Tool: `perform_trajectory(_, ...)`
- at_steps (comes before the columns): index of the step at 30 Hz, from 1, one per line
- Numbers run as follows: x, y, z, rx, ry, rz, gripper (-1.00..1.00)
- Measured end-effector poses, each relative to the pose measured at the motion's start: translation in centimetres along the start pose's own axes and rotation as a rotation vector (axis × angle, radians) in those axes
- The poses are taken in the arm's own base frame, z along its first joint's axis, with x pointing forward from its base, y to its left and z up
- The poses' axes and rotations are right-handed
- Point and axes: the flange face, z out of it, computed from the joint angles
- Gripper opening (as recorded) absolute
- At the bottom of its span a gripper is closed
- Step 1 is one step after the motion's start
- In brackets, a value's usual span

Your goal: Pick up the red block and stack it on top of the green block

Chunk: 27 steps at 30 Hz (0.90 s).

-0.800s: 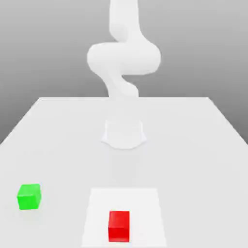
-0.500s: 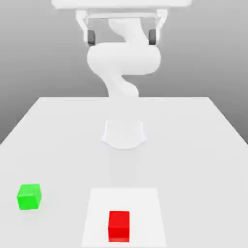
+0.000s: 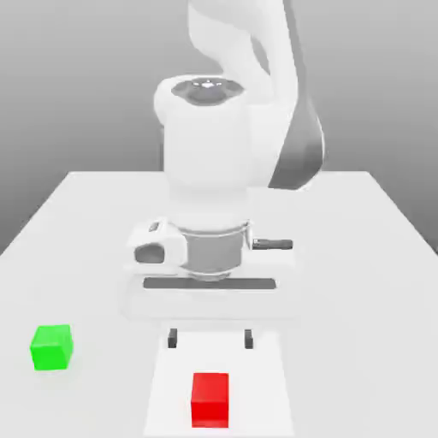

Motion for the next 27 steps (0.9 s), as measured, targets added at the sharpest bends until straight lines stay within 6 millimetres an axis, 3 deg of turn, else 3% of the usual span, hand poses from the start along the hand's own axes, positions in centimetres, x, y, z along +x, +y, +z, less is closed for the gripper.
perform_trajectory(4,-0.2,0.3,5.3,-0.013,-0.012,0.000,0.00)
perform_trajectory(5,-0.3,0.4,6.5,-0.014,-0.013,0.000,-1.00)
perform_trajectory(12,-0.3,0.4,6.8,-0.014,-0.013,0.000,-1.00)
perform_trajectory(17,-0.1,0.4,1.6,-0.015,-0.012,0.001,-1.00)
perform_trajectory(22,5.2,8.4,-0.6,-0.024,-0.006,0.018,-1.00)
perform_trajectory(27,9.5,19.6,-2.1,-0.025,-0.008,0.070,-1.00)
